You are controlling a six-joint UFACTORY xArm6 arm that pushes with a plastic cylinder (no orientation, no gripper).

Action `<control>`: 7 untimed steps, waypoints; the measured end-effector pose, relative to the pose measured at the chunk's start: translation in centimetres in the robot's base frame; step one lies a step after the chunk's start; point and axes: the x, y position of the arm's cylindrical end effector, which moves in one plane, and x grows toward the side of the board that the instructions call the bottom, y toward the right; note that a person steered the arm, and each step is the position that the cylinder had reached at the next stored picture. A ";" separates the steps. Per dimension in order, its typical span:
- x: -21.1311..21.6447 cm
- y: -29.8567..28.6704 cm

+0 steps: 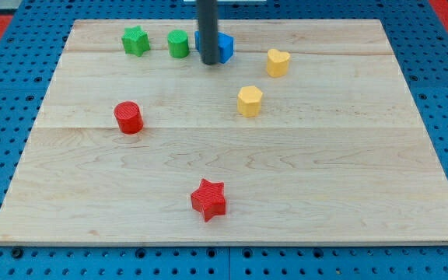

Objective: Place the green circle in between the green star and blue triangle

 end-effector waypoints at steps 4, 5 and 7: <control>2.0 -4.7; 3.6 -4.5; 4.1 5.7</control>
